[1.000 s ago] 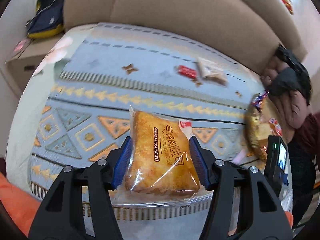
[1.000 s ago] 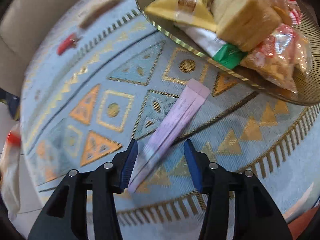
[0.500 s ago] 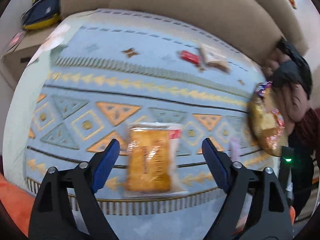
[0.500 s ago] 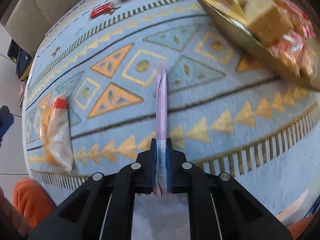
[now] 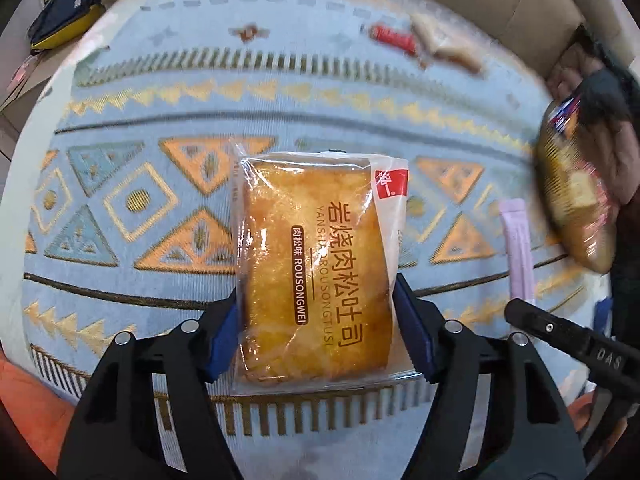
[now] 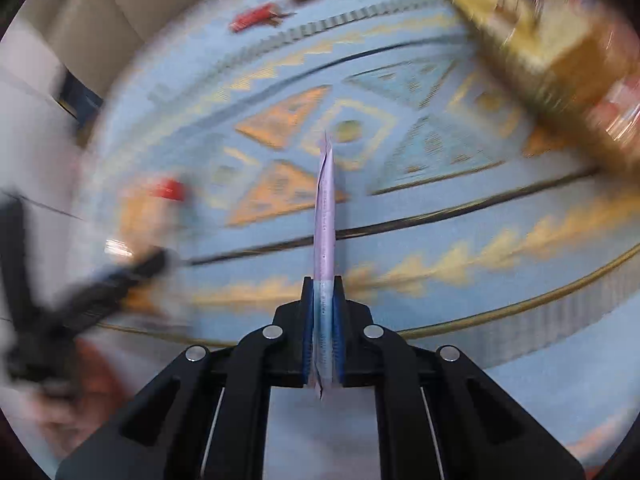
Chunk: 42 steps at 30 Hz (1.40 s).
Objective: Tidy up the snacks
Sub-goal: 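Carry both items to the gold plate and release them, then move both tools back toward the remaining snacks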
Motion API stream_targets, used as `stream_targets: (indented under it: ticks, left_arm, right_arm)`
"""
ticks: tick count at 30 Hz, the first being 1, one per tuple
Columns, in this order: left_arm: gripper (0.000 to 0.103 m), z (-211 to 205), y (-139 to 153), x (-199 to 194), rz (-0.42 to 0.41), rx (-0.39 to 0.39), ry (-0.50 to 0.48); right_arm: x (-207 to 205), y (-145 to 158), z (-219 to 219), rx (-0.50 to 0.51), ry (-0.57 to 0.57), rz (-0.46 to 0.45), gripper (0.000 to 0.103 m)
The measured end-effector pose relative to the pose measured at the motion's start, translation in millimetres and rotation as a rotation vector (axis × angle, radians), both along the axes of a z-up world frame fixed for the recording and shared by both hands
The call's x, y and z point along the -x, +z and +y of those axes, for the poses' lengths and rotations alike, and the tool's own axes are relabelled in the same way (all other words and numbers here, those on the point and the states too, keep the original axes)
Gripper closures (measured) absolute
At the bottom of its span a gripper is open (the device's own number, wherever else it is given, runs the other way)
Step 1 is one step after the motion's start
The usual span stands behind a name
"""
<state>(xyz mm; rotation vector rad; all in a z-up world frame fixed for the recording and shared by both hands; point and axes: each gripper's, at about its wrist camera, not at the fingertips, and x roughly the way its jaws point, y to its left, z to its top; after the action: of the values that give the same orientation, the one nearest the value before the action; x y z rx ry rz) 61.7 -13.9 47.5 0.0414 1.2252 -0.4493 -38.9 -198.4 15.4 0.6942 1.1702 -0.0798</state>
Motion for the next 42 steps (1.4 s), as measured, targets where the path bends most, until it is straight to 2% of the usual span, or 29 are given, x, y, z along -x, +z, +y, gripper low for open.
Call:
stream_targets:
  ticks: [1, 4, 8, 11, 15, 20, 21, 23, 24, 26, 28, 32, 36, 41, 42]
  left_arm:
    - [0.035, -1, 11, 1, -0.016, 0.024, -0.004]
    - [0.035, -16, 45, 5, -0.076, 0.077, -0.037]
    - [0.035, -65, 87, 12, -0.122, 0.161, -0.142]
    - [0.035, -117, 107, 18, -0.136, 0.213, -0.232]
    - [0.034, -197, 121, 18, -0.14, 0.262, -0.339]
    - [0.031, -260, 121, 22, -0.141, 0.295, -0.398]
    - [0.026, -264, 119, 22, -0.148, 0.291, -0.394]
    - [0.025, -270, 116, 19, -0.144, 0.275, -0.39]
    - [0.025, -267, 115, 18, -0.133, 0.276, -0.39]
    - [0.025, -254, 113, 17, -0.14, 0.269, -0.383]
    - [0.023, -240, 110, 13, -0.152, 0.237, -0.366]
    - [0.023, -171, 104, 9, -0.142, 0.202, -0.296]
    - [0.022, -97, 98, 8, -0.15, 0.152, -0.178]
    - [0.018, -4, 83, 13, -0.163, 0.09, -0.001]
    - [0.018, 12, 78, 15, -0.175, 0.071, 0.035]
  right_arm:
    - [2, 2, -6, -0.105, -0.017, -0.04, 0.095]
    - [9, 17, -25, -0.241, -0.059, -0.12, 0.095]
    - [19, 55, -57, -0.278, -0.121, -0.225, 0.095]
    - [28, 94, -89, -0.18, -0.181, -0.299, 0.095]
    - [44, 139, -147, 0.02, -0.291, -0.312, 0.095]
    - [46, 161, -206, 0.176, -0.375, -0.282, 0.093]
    - [48, 162, -216, 0.19, -0.38, -0.272, 0.092]
    - [43, 158, -232, 0.217, -0.37, -0.232, 0.088]
    - [39, 154, -236, 0.225, -0.364, -0.21, 0.075]
    - [41, 145, -241, 0.23, -0.375, -0.181, 0.065]
    - [56, 141, -245, 0.221, -0.385, -0.182, 0.061]
    - [68, 128, -231, 0.166, -0.406, -0.177, 0.055]
    - [58, 122, -185, 0.114, -0.34, -0.174, 0.049]
    - [19, 125, -98, 0.153, -0.159, -0.156, 0.033]
    - [11, 123, -80, 0.169, -0.129, -0.151, 0.032]
